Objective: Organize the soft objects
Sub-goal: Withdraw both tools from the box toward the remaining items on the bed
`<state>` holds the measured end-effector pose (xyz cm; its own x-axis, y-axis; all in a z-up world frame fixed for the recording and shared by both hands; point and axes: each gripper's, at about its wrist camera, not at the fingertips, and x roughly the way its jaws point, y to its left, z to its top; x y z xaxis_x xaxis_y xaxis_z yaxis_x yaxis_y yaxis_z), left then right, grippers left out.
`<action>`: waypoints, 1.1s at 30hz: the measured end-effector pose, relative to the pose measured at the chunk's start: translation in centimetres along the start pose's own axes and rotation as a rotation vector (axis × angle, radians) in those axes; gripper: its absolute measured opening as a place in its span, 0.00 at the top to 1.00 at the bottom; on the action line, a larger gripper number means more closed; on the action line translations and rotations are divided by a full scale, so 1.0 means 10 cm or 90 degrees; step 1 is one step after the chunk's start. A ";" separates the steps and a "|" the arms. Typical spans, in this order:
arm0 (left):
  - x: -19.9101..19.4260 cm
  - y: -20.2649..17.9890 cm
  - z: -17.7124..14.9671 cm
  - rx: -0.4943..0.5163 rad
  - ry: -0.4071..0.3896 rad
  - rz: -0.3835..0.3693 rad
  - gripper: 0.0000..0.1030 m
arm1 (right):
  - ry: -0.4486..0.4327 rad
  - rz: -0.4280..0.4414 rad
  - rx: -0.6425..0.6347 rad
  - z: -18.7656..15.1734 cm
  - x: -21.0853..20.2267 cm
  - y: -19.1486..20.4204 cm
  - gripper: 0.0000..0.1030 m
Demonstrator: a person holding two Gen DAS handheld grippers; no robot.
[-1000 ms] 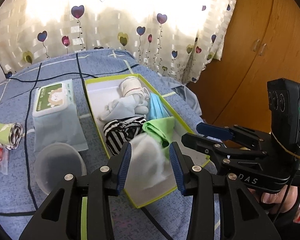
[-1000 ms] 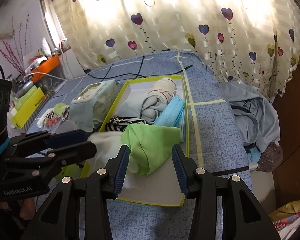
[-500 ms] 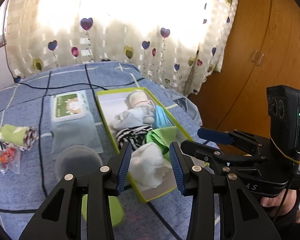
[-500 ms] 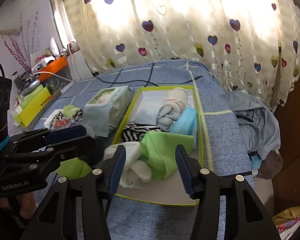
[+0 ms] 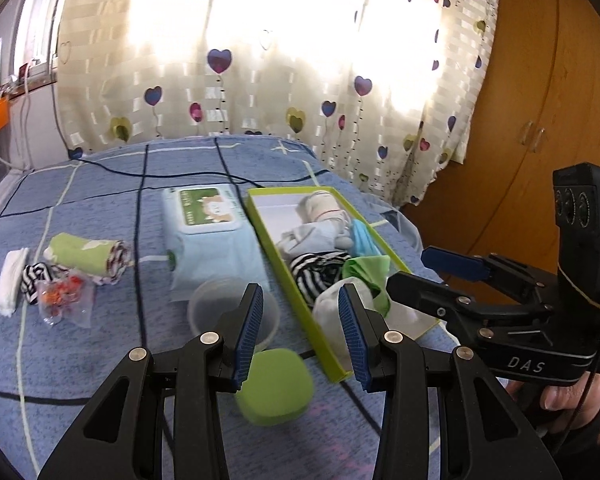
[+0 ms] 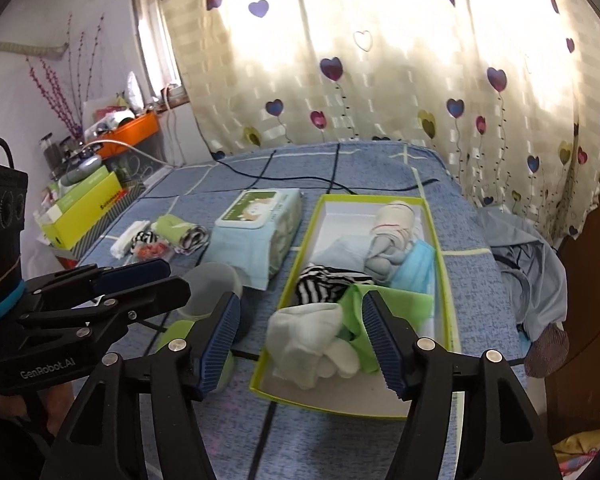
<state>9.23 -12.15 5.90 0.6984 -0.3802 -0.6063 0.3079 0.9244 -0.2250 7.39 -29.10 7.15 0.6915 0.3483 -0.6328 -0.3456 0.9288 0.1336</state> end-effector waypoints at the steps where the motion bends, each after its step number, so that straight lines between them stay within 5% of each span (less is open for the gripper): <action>1: -0.02 0.03 -0.01 -0.003 -0.002 0.004 0.60 | 0.000 0.001 -0.003 0.00 0.00 0.03 0.38; 33: -0.50 0.86 -0.32 -0.103 -0.021 0.124 0.61 | 0.021 0.099 -0.079 0.07 0.27 0.88 0.38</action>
<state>6.32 -2.23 4.57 0.7561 -0.1935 -0.6252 0.0607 0.9719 -0.2275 6.62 -19.87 7.16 0.6035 0.4806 -0.6362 -0.5237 0.8406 0.1382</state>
